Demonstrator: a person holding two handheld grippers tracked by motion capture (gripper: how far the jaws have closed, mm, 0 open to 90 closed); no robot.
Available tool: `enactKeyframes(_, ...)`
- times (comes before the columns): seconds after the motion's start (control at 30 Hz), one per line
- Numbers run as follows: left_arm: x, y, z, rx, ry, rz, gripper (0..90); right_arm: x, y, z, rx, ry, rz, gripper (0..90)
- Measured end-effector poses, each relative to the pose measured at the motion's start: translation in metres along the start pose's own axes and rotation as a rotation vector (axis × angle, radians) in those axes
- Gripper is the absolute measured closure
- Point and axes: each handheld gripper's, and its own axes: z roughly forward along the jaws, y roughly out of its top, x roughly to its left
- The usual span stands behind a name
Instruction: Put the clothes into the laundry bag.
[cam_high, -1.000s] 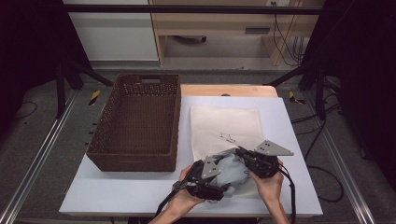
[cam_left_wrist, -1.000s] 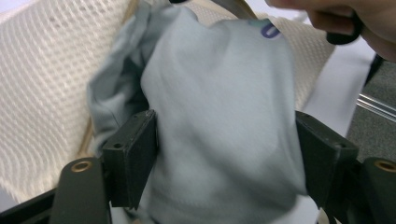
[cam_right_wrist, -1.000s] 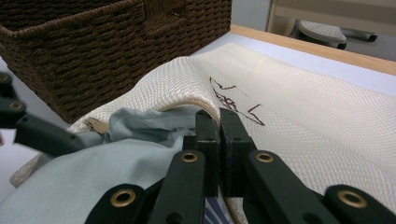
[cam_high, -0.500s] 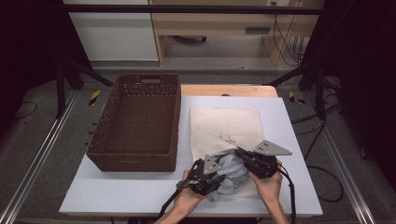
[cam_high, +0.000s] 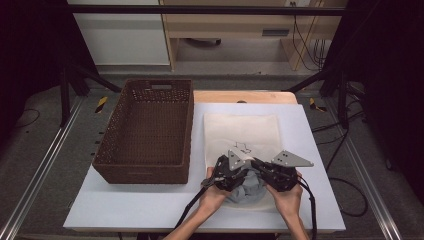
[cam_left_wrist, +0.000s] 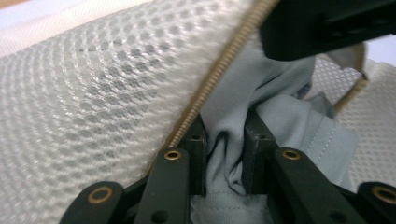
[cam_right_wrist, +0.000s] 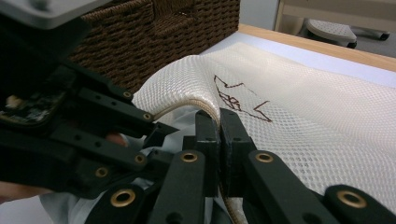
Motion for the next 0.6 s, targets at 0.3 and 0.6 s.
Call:
enactKeyframes(0.3,-0.004,-0.001,-0.024,0.003,-0.053,0.042,44.3,0.0,-0.001,0.002,0.014,-0.013,-0.004,87.7)
enactKeyframes(0.6,-0.011,-0.019,-0.055,0.048,-0.067,0.098,26.8,-0.001,-0.001,0.001,0.013,-0.023,-0.002,87.4)
